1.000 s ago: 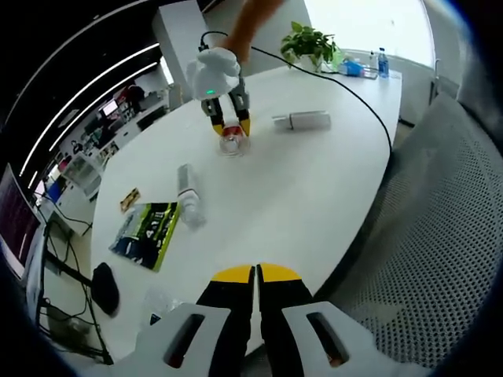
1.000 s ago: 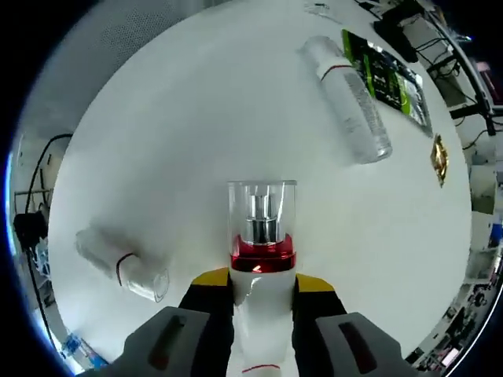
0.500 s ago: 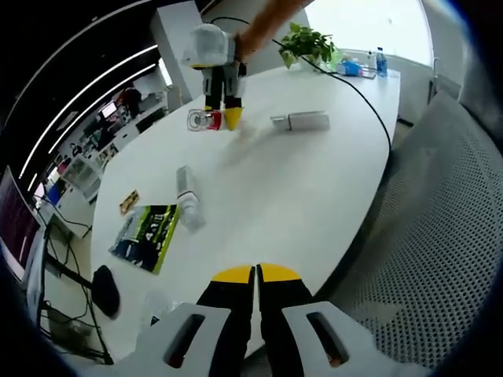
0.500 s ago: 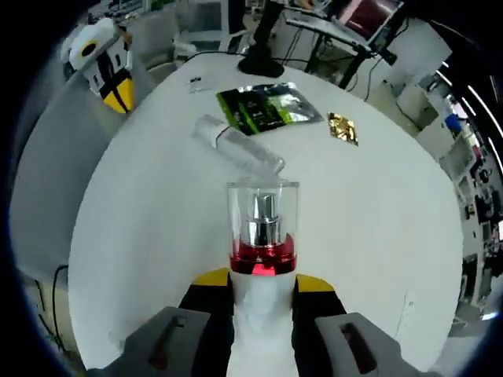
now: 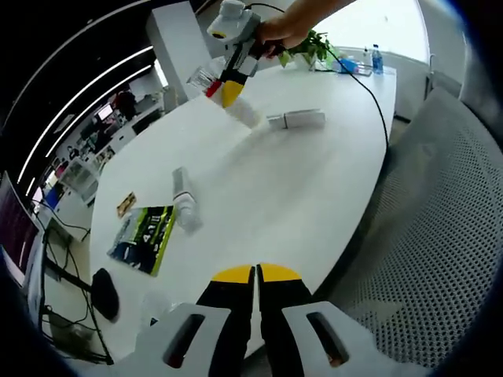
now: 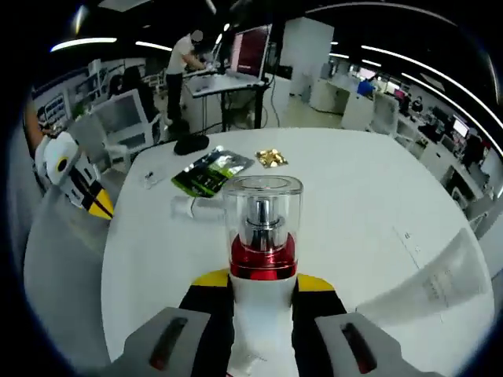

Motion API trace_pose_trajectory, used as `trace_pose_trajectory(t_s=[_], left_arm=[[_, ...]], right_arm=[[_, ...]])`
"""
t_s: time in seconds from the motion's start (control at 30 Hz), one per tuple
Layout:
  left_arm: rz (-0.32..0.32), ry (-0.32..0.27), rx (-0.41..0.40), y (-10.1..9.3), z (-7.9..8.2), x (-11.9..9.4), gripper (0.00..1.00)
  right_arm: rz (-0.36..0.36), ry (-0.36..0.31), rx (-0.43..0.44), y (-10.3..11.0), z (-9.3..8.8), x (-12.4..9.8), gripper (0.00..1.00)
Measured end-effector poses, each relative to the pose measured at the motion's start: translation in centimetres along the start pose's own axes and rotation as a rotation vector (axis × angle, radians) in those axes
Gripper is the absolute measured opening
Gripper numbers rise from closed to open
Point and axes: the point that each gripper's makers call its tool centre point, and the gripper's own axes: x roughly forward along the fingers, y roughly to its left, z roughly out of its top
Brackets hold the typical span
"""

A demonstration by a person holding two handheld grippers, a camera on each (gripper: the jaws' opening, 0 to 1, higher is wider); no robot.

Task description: Arrange the skincare products in the storage area until every visible bottle or jar stands upright without overlapping.

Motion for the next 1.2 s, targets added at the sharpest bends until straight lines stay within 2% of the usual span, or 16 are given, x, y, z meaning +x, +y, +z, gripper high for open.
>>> trace_pose_trajectory(t_s=[0.17,0.4,0.7,0.83,1.1,1.2], left_arm=[[-0.01,-0.011,0.011,-0.2,0.2,0.0,0.0],[-0.021,-0.019,-0.005,-0.3,0.3,0.1,0.0],[-0.048,-0.046,-0.034,-0.7,0.9,0.1,0.0],[-0.061,-0.066,-0.073,-0.7,1.3,-0.1,0.0],[-0.082,-0.137,-0.145,-0.7,2.8,-0.7,0.02],[-0.083,-0.143,-0.16,-0.7,2.9,-0.7,0.03]], right_arm=[[-0.046,-0.157,0.198,0.3,1.4,-2.2,0.2],[-0.023,-0.329,0.406,2.6,2.7,-4.2,0.2],[0.021,-0.437,0.495,6.2,3.5,-5.8,0.2],[0.045,-0.481,0.528,7.9,3.7,-6.3,0.2],[0.094,-0.511,0.551,10.7,4.0,-6.8,0.2],[0.11,-0.517,0.555,11.4,4.2,-6.8,0.2]])
